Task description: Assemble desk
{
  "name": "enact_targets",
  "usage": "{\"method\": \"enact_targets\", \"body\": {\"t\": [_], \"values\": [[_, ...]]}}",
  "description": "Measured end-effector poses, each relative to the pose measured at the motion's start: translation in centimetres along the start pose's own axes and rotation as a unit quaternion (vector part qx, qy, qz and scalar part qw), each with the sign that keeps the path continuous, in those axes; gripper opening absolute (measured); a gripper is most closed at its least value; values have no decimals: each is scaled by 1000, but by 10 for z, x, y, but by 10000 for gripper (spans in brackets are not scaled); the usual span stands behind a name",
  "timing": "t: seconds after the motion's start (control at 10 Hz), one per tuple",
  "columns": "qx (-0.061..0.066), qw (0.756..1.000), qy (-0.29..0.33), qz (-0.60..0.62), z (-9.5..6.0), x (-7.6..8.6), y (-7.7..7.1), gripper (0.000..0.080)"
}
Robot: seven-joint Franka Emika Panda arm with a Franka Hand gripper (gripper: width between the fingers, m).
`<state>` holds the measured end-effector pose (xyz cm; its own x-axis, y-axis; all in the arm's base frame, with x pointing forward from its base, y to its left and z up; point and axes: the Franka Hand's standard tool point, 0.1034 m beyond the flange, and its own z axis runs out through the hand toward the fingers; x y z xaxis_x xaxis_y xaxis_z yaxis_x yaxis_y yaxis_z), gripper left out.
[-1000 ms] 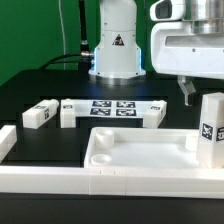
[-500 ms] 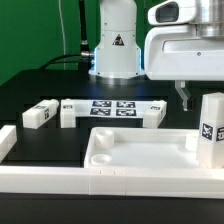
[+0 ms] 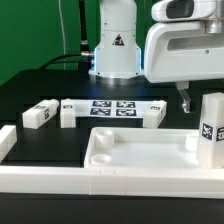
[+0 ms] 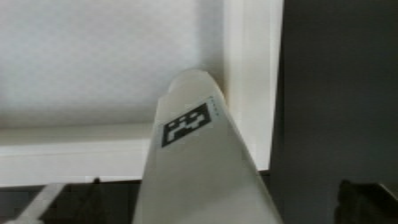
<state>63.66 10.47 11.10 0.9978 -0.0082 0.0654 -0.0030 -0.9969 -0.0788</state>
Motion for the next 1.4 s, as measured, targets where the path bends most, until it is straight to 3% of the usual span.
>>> {"method": "enact_targets", "body": {"t": [0.3, 0.5, 0.7, 1.0, 1.4], "values": [[-3, 993, 2, -118, 0, 1, 2, 648], [-2, 991, 3, -135, 0, 1, 3, 635], [-3, 991, 3, -135, 0, 1, 4, 283], [-2, 995, 3, -104, 0, 1, 3, 288], [-3, 999, 5, 53, -2, 1, 7, 288]]}}
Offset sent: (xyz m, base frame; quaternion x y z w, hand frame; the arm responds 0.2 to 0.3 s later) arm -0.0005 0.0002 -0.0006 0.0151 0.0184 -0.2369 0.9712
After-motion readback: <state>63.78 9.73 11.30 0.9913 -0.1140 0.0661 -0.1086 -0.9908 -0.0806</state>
